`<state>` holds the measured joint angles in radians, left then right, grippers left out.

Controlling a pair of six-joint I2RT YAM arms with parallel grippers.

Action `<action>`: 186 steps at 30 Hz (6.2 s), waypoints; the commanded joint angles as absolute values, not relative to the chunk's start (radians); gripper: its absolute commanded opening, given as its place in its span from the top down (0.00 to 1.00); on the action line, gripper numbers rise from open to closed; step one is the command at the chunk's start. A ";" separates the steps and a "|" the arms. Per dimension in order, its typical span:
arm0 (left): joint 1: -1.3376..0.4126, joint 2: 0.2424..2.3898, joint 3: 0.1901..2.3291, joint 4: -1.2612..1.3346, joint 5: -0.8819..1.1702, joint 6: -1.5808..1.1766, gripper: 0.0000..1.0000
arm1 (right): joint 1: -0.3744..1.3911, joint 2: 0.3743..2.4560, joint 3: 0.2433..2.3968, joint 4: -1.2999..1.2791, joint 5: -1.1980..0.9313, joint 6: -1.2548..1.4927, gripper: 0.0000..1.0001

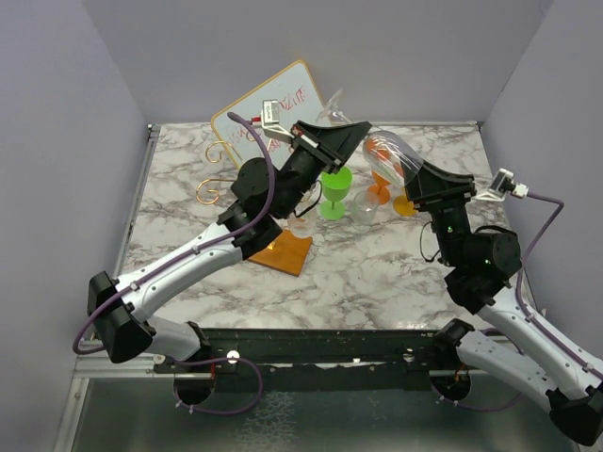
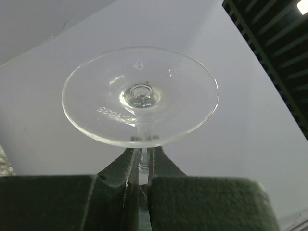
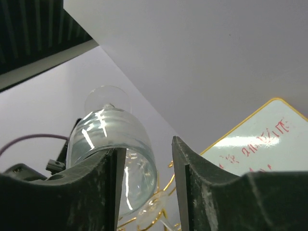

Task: Place the wine glass upside down on the wine glass rack

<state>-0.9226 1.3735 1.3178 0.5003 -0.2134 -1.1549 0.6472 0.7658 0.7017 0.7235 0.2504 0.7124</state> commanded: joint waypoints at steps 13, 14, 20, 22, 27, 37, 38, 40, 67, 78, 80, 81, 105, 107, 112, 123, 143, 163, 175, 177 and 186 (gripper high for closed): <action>-0.782 1.140 1.538 -0.197 0.186 -0.672 1.00 | 0.651 0.554 0.714 0.230 -0.185 0.274 0.38; -0.782 1.133 1.570 -0.273 0.190 -0.634 1.00 | 0.651 0.546 0.718 0.208 -0.179 0.267 0.38; -0.782 1.056 1.663 -0.588 0.194 -0.470 1.00 | 0.651 0.563 0.788 0.041 -0.103 0.151 0.38; -0.782 1.030 1.679 -0.676 0.149 -0.427 1.00 | 0.650 0.586 0.811 0.019 -0.071 0.141 0.38; -0.782 0.945 1.677 -0.854 -0.056 -0.362 1.00 | 0.651 0.643 0.816 0.037 -0.081 0.193 0.38; -0.786 0.746 1.539 -1.015 -0.469 -0.401 1.00 | 0.652 0.671 0.783 0.094 -0.005 0.245 0.37; -0.787 0.709 1.500 -0.999 -0.520 -0.401 1.00 | 0.652 0.674 0.782 0.095 -0.003 0.247 0.37; -0.787 0.646 1.408 -0.943 -0.567 -0.383 1.00 | 0.651 0.678 0.779 0.103 0.009 0.249 0.38; -0.788 0.617 0.859 -0.333 -0.257 -0.092 1.00 | 0.651 0.690 0.748 0.157 -0.033 0.271 0.38; -0.785 0.630 0.842 -0.302 -0.347 -0.133 1.00 | 0.652 0.686 0.732 0.189 -0.057 0.291 0.38; -0.783 0.630 0.831 -0.301 -0.363 -0.145 1.00 | 0.652 0.688 0.732 0.192 -0.063 0.293 0.38; -0.781 0.630 0.825 -0.300 -0.369 -0.150 1.00 | 0.651 0.689 0.733 0.194 -0.066 0.295 0.38; -0.709 0.658 0.818 -0.255 -0.634 -0.263 1.00 | 0.650 0.674 0.721 0.213 -0.084 0.308 0.38; -0.709 0.668 0.818 -0.251 -0.631 -0.265 1.00 | 0.652 0.674 0.722 0.213 -0.083 0.309 0.38; -0.707 0.679 0.810 -0.261 -0.676 -0.295 1.00 | 0.651 0.700 0.743 0.205 -0.120 0.319 0.38; -0.694 0.667 0.805 -0.280 -0.649 -0.305 1.00 | 0.651 0.981 1.019 0.002 -0.164 0.578 0.32; -0.677 0.644 0.845 -0.393 -0.441 -0.242 1.00 | 0.641 1.460 1.389 -0.093 -0.147 0.863 0.32; -0.563 0.709 0.954 -0.517 -0.416 -0.241 1.00 | 0.616 1.513 1.365 -0.023 -0.169 0.923 0.98; -0.562 0.523 0.798 -0.381 -0.435 -0.242 1.00 | 0.614 1.477 1.318 -0.008 -0.177 0.914 0.99; -0.562 0.506 0.782 -0.376 -0.451 -0.239 1.00 | 0.615 1.474 1.315 -0.008 -0.176 0.914 0.99; -0.562 0.420 0.695 -0.322 -0.482 -0.197 1.00 | 0.615 1.481 1.302 -0.008 -0.165 0.934 0.99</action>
<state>-0.5823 0.4610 0.7193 -0.3397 -0.3447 -0.2199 0.6350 1.4788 1.3346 0.0422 -0.2176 1.0286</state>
